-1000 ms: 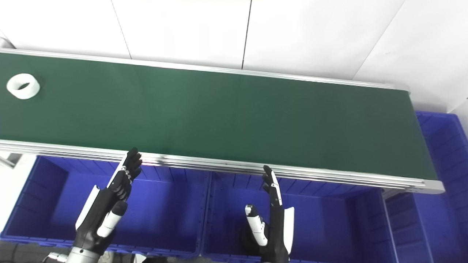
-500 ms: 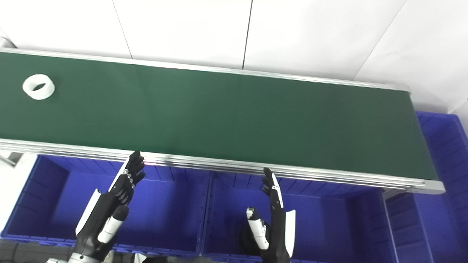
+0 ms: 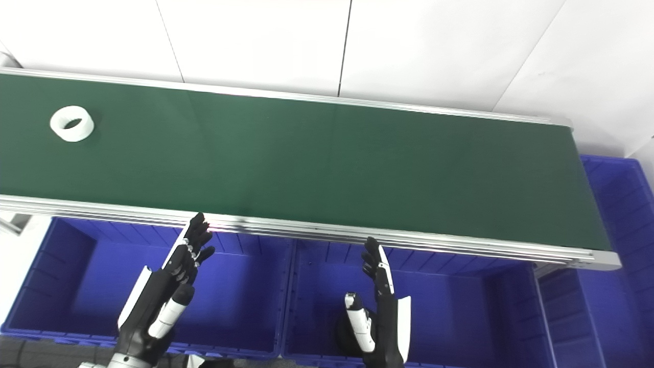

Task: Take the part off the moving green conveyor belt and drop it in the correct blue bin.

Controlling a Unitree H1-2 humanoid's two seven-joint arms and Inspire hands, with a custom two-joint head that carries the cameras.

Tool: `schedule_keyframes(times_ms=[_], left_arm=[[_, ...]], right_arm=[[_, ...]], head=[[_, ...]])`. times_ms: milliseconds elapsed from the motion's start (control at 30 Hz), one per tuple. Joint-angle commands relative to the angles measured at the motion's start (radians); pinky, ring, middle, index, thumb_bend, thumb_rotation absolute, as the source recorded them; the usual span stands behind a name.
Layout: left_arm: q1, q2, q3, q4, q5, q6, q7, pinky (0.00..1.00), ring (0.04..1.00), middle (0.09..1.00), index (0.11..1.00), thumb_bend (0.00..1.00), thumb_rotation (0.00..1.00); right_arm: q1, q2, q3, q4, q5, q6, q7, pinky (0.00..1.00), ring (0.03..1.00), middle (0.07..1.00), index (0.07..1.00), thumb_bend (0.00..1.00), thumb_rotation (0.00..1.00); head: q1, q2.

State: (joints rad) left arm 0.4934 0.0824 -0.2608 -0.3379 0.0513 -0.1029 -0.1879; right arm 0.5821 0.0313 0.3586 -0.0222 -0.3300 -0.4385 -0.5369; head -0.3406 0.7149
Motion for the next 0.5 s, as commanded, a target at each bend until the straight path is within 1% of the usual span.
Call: schedule_keyframes(times_ms=[0,100,133,167,200,233,267,300,333,367,400,433,467], left_arm=[[0.006,-0.014,-0.010,-0.028,0.000,-0.016,0.010,0.95,0.990,1.000,1.000,0.82,0.84],[0.008,-0.026,-0.018,-0.012,0.025,-0.042,0.023,0.93,0.981,1.000,1.000,0.83,0.84],[0.009,-0.029,-0.020,-0.007,0.031,-0.049,0.026,0.92,0.977,1.000,1.000,0.83,0.85],[0.007,-0.035,-0.023,0.002,0.036,-0.064,0.031,0.91,0.973,1.000,1.000,0.82,0.85],[0.006,-0.040,-0.026,0.009,0.039,-0.076,0.035,0.89,0.969,1.000,1.000,0.81,0.84],[0.004,-0.048,-0.029,0.021,0.043,-0.093,0.043,0.88,0.961,1.000,1.000,0.81,0.83],[0.004,-0.053,-0.031,0.030,0.046,-0.105,0.048,0.87,0.960,1.000,1.000,0.82,0.82],[0.002,-0.062,-0.033,0.047,0.050,-0.125,0.055,0.87,0.957,1.000,1.000,0.82,0.82],[0.001,-0.068,-0.035,0.059,0.052,-0.139,0.061,0.86,0.952,1.000,1.000,0.83,0.81],[-0.002,-0.075,-0.037,0.074,0.053,-0.157,0.065,0.86,0.951,1.000,1.000,0.83,0.80],[-0.004,-0.079,-0.038,0.085,0.053,-0.170,0.068,0.85,0.946,1.000,1.000,0.84,0.79],[-0.007,-0.084,-0.040,0.096,0.060,-0.177,0.073,0.85,0.942,1.000,1.000,0.85,0.79],[-0.008,-0.087,-0.042,0.104,0.066,-0.183,0.077,0.84,0.939,1.000,1.000,0.86,0.79]], right_arm=[[0.014,0.000,0.015,-0.031,0.003,-0.031,-0.003,0.83,0.873,0.905,0.921,0.69,1.00],[0.014,-0.015,0.017,-0.032,0.014,-0.031,-0.006,0.83,0.873,0.907,0.921,0.69,1.00],[0.015,-0.019,0.017,-0.031,0.016,-0.031,-0.008,0.83,0.872,0.907,0.919,0.69,1.00],[0.015,-0.024,0.018,-0.031,0.018,-0.031,-0.010,0.83,0.871,0.907,0.917,0.70,1.00],[0.016,-0.028,0.019,-0.030,0.019,-0.031,-0.012,0.83,0.871,0.908,0.917,0.70,1.00],[0.015,-0.036,0.021,-0.029,0.026,-0.031,-0.012,0.83,0.874,0.912,0.920,0.70,1.00],[0.014,-0.041,0.023,-0.028,0.031,-0.031,-0.012,0.83,0.875,0.913,0.920,0.70,1.00],[0.013,-0.049,0.024,-0.026,0.041,-0.031,-0.011,0.83,0.876,0.914,0.921,0.70,1.00],[0.011,-0.055,0.025,-0.024,0.048,-0.031,-0.011,0.83,0.881,0.918,0.927,0.70,1.00],[0.009,-0.062,0.026,-0.020,0.058,-0.031,-0.010,0.83,0.882,0.919,0.928,0.70,1.00],[0.007,-0.066,0.027,-0.018,0.065,-0.031,-0.010,0.84,0.890,0.925,0.931,0.71,1.00],[0.005,-0.071,0.027,-0.013,0.073,-0.031,-0.011,0.85,0.893,0.927,0.933,0.71,1.00],[0.003,-0.075,0.028,-0.010,0.078,-0.031,-0.011,0.85,0.894,0.929,0.935,0.70,1.00]], head=[[0.008,-0.003],[0.044,-0.020],[0.044,-0.020],[0.068,-0.030],[0.073,-0.032],[0.101,-0.044],[0.101,-0.044],[0.133,-0.059],[0.133,-0.059],[0.158,-0.073],[0.158,-0.073],[0.183,-0.091],[0.183,-0.091]])
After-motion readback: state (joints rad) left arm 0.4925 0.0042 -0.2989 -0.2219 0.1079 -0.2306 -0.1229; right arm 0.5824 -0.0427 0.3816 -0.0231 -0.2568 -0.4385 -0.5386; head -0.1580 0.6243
